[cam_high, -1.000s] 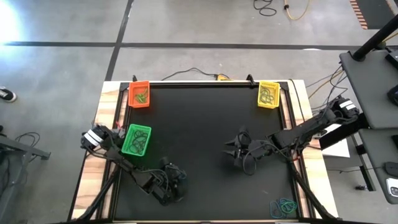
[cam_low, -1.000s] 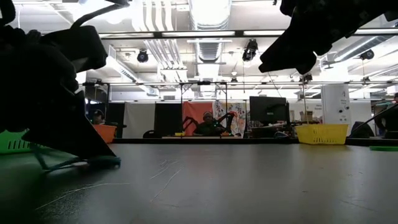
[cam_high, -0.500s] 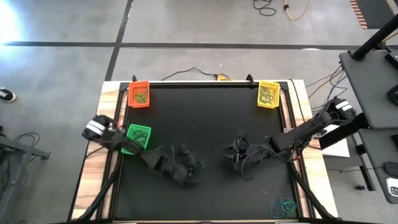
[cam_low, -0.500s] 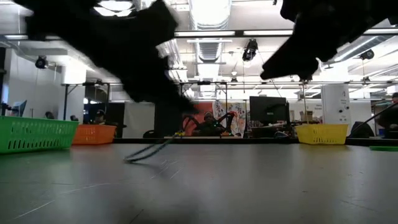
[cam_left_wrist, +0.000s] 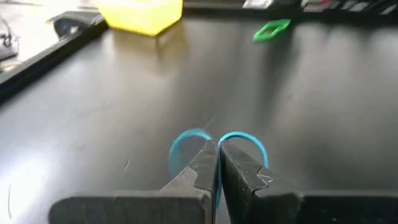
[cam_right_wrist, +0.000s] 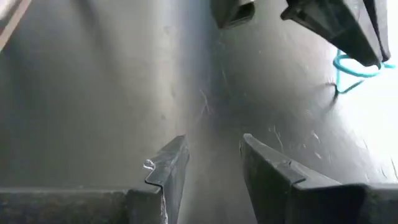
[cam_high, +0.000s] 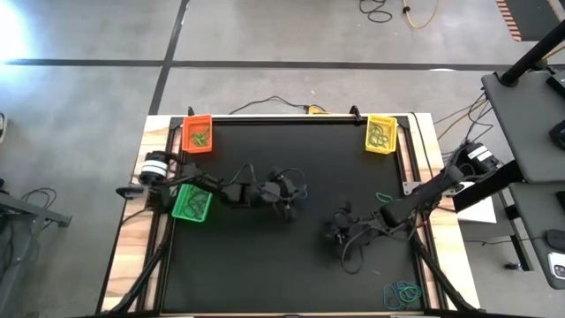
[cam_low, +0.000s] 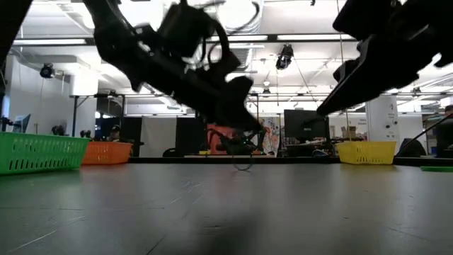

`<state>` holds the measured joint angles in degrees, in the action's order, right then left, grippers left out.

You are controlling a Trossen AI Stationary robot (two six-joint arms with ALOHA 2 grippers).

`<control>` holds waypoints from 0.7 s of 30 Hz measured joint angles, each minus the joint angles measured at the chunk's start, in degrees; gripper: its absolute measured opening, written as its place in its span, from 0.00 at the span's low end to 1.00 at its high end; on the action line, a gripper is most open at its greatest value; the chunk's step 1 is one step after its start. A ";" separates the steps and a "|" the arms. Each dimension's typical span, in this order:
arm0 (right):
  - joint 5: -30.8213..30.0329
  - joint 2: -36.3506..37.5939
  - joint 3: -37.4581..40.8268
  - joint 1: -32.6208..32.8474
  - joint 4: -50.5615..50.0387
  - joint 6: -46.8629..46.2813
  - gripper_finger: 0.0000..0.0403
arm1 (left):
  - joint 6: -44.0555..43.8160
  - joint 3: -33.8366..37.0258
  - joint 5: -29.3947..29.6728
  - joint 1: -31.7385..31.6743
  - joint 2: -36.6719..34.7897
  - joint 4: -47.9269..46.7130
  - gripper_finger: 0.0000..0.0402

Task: Sort rubber bands into baskets
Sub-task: Put the bottom left blue rubber band into the yellow bin

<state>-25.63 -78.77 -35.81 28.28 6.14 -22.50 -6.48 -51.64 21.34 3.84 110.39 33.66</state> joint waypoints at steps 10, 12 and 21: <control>-5.22 -7.70 0.00 -0.38 3.84 0.07 0.44 | -0.10 -0.11 0.57 -0.70 3.51 -0.52 0.13; -8.59 -8.63 0.00 -0.89 4.52 0.02 0.47 | -0.02 -0.11 0.61 -0.74 2.82 -1.54 0.19; -11.87 -13.65 -0.04 -8.27 12.68 6.00 0.56 | -1.51 -0.09 0.61 2.33 -6.94 -19.08 0.34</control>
<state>-37.50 -92.42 -35.86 20.01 18.82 -16.50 -7.99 -51.73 21.96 6.17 103.45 14.58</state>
